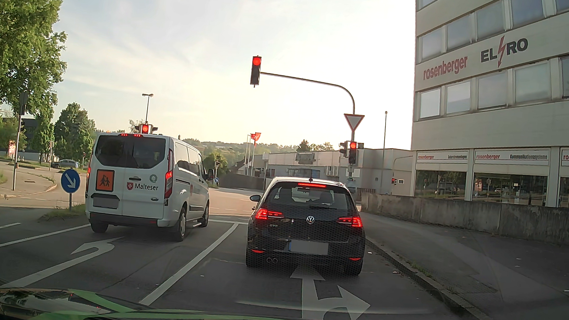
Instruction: Follow the waypoints while adhering to traffic rules and regulations
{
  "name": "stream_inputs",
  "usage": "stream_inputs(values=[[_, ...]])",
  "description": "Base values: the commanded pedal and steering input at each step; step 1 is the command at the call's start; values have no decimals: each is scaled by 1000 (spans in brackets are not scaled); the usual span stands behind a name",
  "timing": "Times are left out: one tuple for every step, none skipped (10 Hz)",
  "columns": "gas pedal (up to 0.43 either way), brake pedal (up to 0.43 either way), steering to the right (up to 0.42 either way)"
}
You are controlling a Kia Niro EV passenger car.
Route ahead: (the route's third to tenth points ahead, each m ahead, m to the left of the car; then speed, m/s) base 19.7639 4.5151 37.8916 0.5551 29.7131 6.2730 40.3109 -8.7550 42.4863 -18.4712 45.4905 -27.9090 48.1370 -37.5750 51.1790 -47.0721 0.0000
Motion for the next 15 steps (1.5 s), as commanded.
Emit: stream_inputs(values=[[0,543,-21],[0,543,-21],[0,543,-21],[0,543,-21],[0,543,-21],[0,543,-21],[0,549,-21],[0,549,-21],[0,543,-21],[0,543,-21],[0,543,-21],[0,543,-21],[0,543,-21],[0,549,-21],[0,543,-21]])
